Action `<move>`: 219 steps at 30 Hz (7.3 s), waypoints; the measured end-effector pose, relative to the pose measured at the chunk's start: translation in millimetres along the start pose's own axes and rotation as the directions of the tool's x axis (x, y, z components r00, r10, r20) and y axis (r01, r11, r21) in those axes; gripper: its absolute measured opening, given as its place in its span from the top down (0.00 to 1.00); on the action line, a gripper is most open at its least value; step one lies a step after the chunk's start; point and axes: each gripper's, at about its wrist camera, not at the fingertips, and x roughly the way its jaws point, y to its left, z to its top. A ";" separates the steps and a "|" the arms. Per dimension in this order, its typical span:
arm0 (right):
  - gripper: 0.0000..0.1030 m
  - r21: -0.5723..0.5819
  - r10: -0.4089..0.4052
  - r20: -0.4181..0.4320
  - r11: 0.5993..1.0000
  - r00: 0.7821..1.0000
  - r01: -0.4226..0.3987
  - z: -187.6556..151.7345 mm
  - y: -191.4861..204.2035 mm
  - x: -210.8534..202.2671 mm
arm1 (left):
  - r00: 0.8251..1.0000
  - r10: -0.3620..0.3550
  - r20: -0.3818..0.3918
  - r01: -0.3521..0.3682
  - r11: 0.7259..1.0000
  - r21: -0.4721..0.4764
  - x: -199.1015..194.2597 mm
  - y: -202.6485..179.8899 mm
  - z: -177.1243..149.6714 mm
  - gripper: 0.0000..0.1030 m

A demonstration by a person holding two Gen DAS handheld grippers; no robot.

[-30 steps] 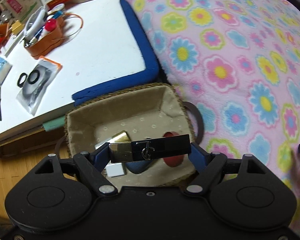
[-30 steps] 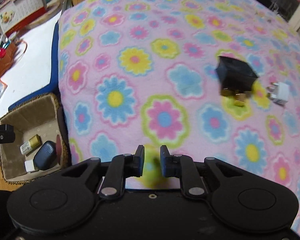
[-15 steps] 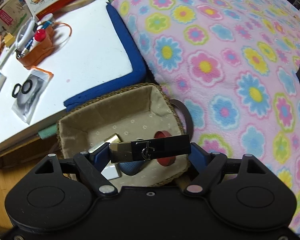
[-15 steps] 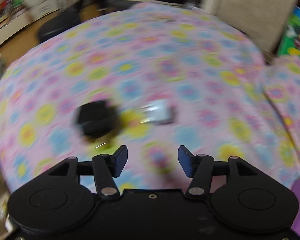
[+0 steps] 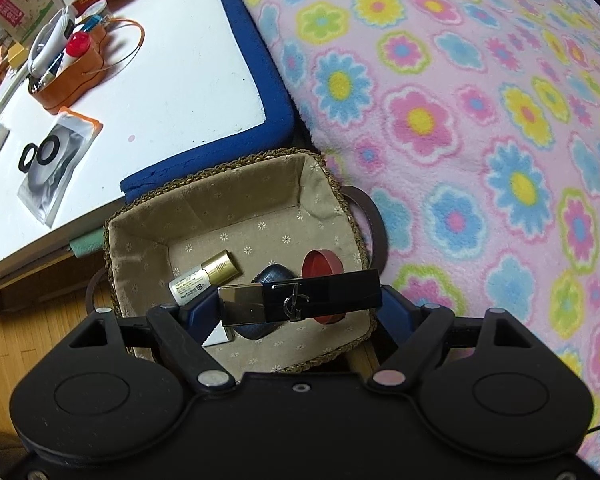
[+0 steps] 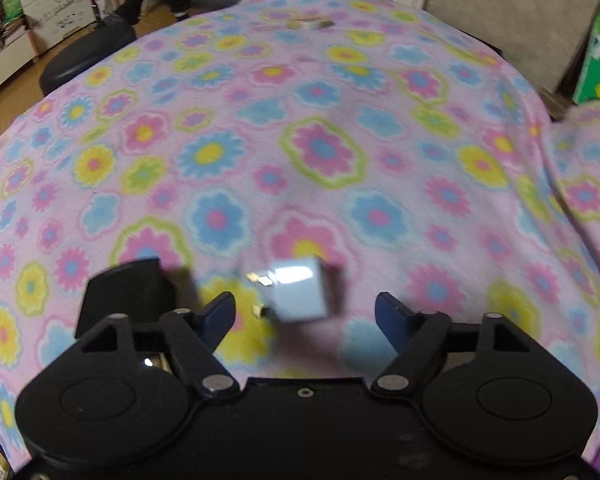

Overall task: Organize rigid objects
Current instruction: 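Grasp the white plug adapter with the right gripper while the left holds the lipstick, then carry the white adapter to the basket and release it and the lipstick with both grippers, then move the right gripper to the black plug adapter and grasp it, then grasp the gold metal cylinder beside the amber vial with the left gripper while right holds black adapter, then lift the gold cylinder off the blanket with the left gripper, leaving the amber vial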

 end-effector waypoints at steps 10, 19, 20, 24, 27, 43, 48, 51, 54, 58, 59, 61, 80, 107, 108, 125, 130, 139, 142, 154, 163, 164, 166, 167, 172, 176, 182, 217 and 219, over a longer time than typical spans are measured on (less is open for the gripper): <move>0.53 0.049 -0.001 -0.068 0.999 0.998 0.005 -3.3 -1.5 15.3 | 1.000 0.012 -0.004 -0.012 1.000 -0.005 1.1 -1.5 -0.8 0.25; 0.53 -0.083 0.129 -0.041 0.988 0.991 -0.132 -52.0 47.2 -68.5 | 1.000 0.010 0.013 -0.009 0.998 -0.054 -1.4 15.3 -5.1 0.25; 0.53 -0.111 0.157 -0.047 0.981 0.986 -0.161 -59.9 60.2 -77.4 | 1.000 0.010 0.011 -0.009 0.998 -0.066 -0.8 19.4 -5.9 0.25; 0.53 -0.216 0.285 -0.109 0.928 0.952 -0.302 -91.1 120.6 -104.9 | 1.000 0.019 -0.006 -0.020 0.993 -0.117 3.9 38.2 -9.1 0.25; 0.53 -0.273 0.371 -0.185 0.870 0.910 -0.410 -112.5 172.1 -118.7 | 0.999 0.031 -0.022 -0.035 0.986 -0.164 8.9 55.0 -11.1 0.25; 0.52 -0.387 0.396 -0.378 0.754 0.837 -0.532 -175.2 358.9 -95.6 | 0.998 0.025 -0.061 -0.047 0.920 -0.388 24.1 121.9 -10.5 0.25; 0.43 -0.406 0.386 -0.364 0.753 0.848 -0.517 -177.8 363.0 -94.5 | 0.997 0.057 -0.052 -0.072 0.924 -0.377 21.3 120.8 -8.9 0.22; 0.43 -0.404 0.381 -0.357 0.760 0.853 -0.509 -176.5 360.5 -92.9 | 0.997 0.056 -0.052 -0.071 0.928 -0.367 21.6 119.6 -8.0 0.22; 0.43 -0.401 0.375 -0.347 0.769 0.860 -0.498 -173.8 353.6 -92.5 | 0.996 0.064 -0.054 -0.079 0.931 -0.356 21.6 117.8 -8.0 0.22; 0.43 -0.392 0.373 -0.333 0.781 0.866 -0.487 -171.0 342.3 -92.7 | 0.995 0.088 -0.046 -0.099 0.936 -0.338 19.6 114.5 -8.4 0.22; 0.42 -0.388 0.373 -0.331 0.784 0.867 -0.485 -170.3 339.5 -92.6 | 0.995 0.092 -0.044 -0.101 0.938 -0.332 19.3 113.5 -8.5 0.22; 0.42 -0.381 0.372 -0.328 0.789 0.869 -0.482 -169.3 333.3 -92.7 | 0.995 0.091 -0.042 -0.100 0.942 -0.319 19.3 111.3 -8.6 0.22; 0.30 -0.296 0.287 -0.225 0.891 0.931 -0.345 -142.3 217.9 -87.8 | 0.993 0.120 0.016 -0.118 0.989 -0.087 11.4 61.7 -11.4 0.21; 0.16 -0.114 0.093 -0.059 0.989 0.994 -0.099 -13.3 112.1 -18.0 | 0.998 0.059 0.002 -0.058 0.986 0.154 4.4 -10.1 -22.3 0.21; 0.16 -0.111 0.094 -0.061 0.989 0.994 -0.100 -12.9 112.4 -15.9 | 0.998 0.057 0.004 -0.057 0.985 0.163 3.6 -13.7 -22.8 0.21; 0.40 0.005 0.091 -0.014 0.996 0.996 -0.091 -43.4 17.7 -34.2 | 0.999 0.008 0.050 -0.026 0.931 0.363 -5.7 -74.4 -36.4 0.21; 0.40 0.031 0.053 -0.034 0.998 0.998 -0.052 -69.4 -24.6 -38.9 | 0.998 -0.051 0.049 0.026 0.907 0.421 -11.9 -113.9 -35.1 0.21; 0.38 0.066 0.066 -0.060 0.996 0.996 -0.062 -107.3 -56.3 -38.3 | 0.986 -0.160 -0.038 0.159 0.863 0.480 -17.2 -216.8 -12.1 0.21; 0.31 0.061 0.042 -0.024 0.997 0.999 -0.040 -115.0 -53.0 -35.6 | 0.983 -0.172 -0.059 0.178 0.855 0.486 -16.7 -243.1 -2.0 0.21; 0.00 -0.030 -0.012 0.153 0.999 0.988 0.016 -130.7 -34.2 -18.3 | 0.975 -0.170 -0.141 0.211 0.907 0.365 1.7 -303.6 35.2 0.22; 0.00 -0.044 0.019 0.276 0.999 0.961 -0.007 -140.4 -41.5 -15.3 | 0.976 -0.154 -0.153 0.197 0.924 0.327 16.1 -342.5 57.7 0.22; 0.00 -0.043 0.029 0.277 0.999 0.960 -0.017 -140.3 -43.2 -16.1 | 0.976 -0.154 -0.151 0.196 0.925 0.325 15.7 -347.7 60.3 0.22; 0.00 -0.038 0.041 0.279 0.999 0.959 -0.032 -140.2 -46.0 -16.8 | 0.979 -0.149 -0.139 0.188 0.926 0.329 15.1 -359.3 65.2 0.22; 0.00 -0.034 0.047 0.281 0.999 0.958 -0.039 -140.7 -46.6 -17.4 | 0.981 -0.143 -0.131 0.180 0.925 0.335 14.9 -365.2 67.1 0.22; 0.00 -0.020 0.061 0.281 0.998 0.958 -0.058 -140.8 -50.1 -17.6 | 0.985 -0.115 -0.128 0.153 0.923 0.353 21.3 -381.0 69.0 0.22; 0.00 -0.022 0.054 0.278 0.999 0.959 -0.050 -142.4 -47.3 -17.8 | 0.989 -0.086 -0.122 0.125 0.924 0.362 28.0 -386.5 67.6 0.22; 0.01 -0.012 0.025 0.239 1.000 0.971 -0.023 -140.1 -44.7 -18.7 | 0.992 -0.073 -0.107 0.109 0.916 0.386 32.7 -388.8 58.6 0.21; 0.35 0.073 0.041 -0.087 0.997 0.995 -0.034 -122.0 -64.1 -44.5 | 0.976 -0.116 -0.183 0.193 0.849 0.491 60.4 -333.0 76.4 0.39; 0.35 0.055 0.042 -0.104 0.998 0.994 -0.036 -122.9 -62.2 -46.1 | 0.972 -0.133 -0.194 0.211 0.859 0.467 62.6 -320.5 82.2 0.41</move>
